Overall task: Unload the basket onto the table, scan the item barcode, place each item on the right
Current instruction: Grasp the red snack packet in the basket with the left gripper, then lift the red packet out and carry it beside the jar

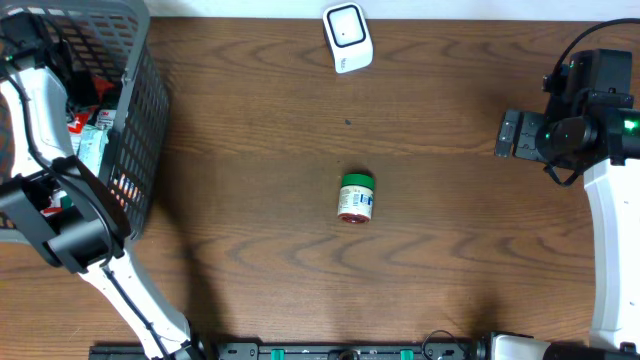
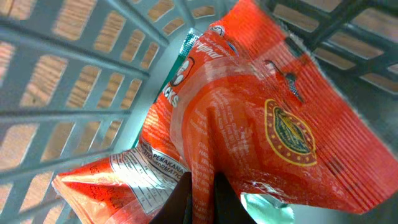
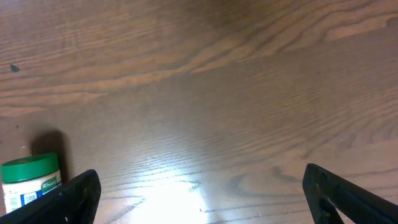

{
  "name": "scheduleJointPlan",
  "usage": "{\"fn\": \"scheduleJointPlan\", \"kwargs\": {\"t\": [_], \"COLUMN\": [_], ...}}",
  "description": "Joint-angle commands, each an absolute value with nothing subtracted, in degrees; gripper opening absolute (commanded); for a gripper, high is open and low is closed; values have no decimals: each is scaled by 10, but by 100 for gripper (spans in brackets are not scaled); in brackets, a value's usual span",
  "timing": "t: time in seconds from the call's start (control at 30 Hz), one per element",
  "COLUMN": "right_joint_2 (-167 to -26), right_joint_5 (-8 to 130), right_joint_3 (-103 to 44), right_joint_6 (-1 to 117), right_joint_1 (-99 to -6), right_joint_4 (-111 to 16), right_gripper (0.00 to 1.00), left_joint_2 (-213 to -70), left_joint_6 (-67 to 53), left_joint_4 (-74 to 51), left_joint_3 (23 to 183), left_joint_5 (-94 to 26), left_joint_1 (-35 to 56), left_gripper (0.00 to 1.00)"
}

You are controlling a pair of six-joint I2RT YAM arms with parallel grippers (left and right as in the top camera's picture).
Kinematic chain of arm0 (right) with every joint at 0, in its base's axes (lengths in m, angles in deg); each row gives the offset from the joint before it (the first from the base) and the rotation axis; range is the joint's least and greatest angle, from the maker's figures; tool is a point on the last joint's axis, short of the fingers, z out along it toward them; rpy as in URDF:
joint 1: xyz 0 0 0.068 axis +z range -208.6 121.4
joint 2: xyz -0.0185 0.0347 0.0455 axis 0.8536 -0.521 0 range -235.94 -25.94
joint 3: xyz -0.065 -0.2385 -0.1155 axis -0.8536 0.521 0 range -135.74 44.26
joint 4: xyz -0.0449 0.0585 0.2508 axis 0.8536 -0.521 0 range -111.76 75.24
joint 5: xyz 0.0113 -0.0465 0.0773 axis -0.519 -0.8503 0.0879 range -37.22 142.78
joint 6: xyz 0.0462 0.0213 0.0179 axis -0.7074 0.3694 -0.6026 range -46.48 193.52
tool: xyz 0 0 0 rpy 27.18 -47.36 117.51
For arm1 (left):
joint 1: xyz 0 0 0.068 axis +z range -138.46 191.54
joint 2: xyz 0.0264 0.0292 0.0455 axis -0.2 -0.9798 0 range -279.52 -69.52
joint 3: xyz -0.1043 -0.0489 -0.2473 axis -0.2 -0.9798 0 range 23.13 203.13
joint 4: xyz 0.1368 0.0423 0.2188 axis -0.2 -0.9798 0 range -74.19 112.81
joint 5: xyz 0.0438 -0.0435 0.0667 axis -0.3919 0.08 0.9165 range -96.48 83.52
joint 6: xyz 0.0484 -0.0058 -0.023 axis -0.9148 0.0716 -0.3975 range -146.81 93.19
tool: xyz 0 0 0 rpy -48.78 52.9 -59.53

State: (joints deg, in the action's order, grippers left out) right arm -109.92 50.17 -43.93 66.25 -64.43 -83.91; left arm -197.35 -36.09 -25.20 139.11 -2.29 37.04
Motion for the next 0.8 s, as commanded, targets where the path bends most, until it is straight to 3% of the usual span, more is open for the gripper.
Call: {"fn": "scheduleJointPlan", "kwargs": {"t": [0.0,0.5,0.77], "right_joint_2": [-1099,-1099,-1099], "right_joint_5": [496,496,496], "right_joint_3": [-445,-445,-445], "right_joint_6": [654,654,654], "right_joint_1": [-645,-645,-645], "right_joint_4": [-838,-838,-838], "right_gripper": [99,99,99], "left_joint_2": [-1938,-1640,-1507], "left_joint_6": [-302,-129,-114], "left_joint_4": [-256,-312,-398], "left_joint_3": [1390,1390,1390], "left_joint_5": [-28,-31,-130], "left_joint_1": [374,369,302], "left_gripper": [7,7,7]}}
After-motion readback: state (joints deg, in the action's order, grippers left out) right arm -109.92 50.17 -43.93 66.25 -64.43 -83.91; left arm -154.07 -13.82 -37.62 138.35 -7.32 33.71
